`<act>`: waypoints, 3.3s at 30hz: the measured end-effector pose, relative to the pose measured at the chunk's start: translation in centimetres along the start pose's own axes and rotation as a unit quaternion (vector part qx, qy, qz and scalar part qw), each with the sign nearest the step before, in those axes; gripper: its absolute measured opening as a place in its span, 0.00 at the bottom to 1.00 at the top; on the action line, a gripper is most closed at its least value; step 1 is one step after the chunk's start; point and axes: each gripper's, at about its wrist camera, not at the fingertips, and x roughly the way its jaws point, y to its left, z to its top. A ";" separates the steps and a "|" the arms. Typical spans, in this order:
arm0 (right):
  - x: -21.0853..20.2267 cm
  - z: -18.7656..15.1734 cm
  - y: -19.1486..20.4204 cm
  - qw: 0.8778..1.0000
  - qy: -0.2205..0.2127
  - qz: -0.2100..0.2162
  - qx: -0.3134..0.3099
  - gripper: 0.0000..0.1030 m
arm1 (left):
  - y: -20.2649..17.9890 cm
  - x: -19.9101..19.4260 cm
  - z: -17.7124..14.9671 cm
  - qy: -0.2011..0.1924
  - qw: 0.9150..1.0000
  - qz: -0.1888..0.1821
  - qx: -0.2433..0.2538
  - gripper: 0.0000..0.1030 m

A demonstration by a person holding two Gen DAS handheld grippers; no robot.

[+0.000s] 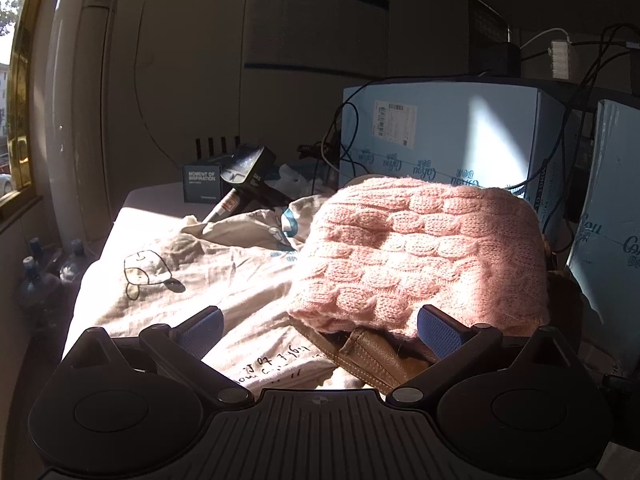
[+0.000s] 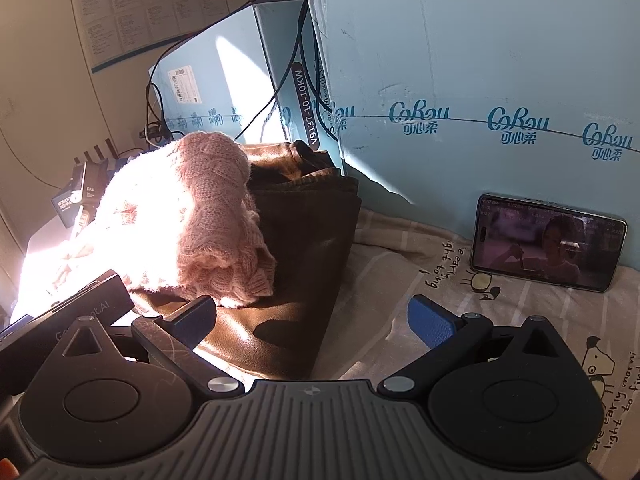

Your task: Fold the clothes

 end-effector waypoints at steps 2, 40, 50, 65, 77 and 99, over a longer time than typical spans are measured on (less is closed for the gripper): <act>0.3 -0.1 -0.1 1.000 0.005 0.000 0.002 1.00 | -0.1 0.2 -0.1 0.002 1.000 0.003 0.002 1.00; 0.9 -0.5 0.8 1.000 0.003 -0.010 -0.023 1.00 | 0.4 0.0 -0.3 -0.001 1.000 0.002 -0.013 1.00; 0.9 -0.6 1.0 1.000 0.004 -0.011 -0.028 1.00 | 0.4 0.0 -0.3 -0.001 1.000 0.000 -0.012 1.00; 1.0 -0.6 0.9 1.000 0.001 -0.011 -0.027 1.00 | 0.5 0.1 -0.4 0.000 1.000 0.006 -0.015 1.00; 0.0 -0.4 0.6 0.999 -0.040 0.000 -0.006 1.00 | 0.5 0.2 -0.4 0.000 1.000 0.008 -0.018 1.00; -0.6 -0.3 0.5 0.998 -0.059 0.005 -0.003 1.00 | 0.6 0.1 -0.4 -0.004 1.000 0.008 -0.019 1.00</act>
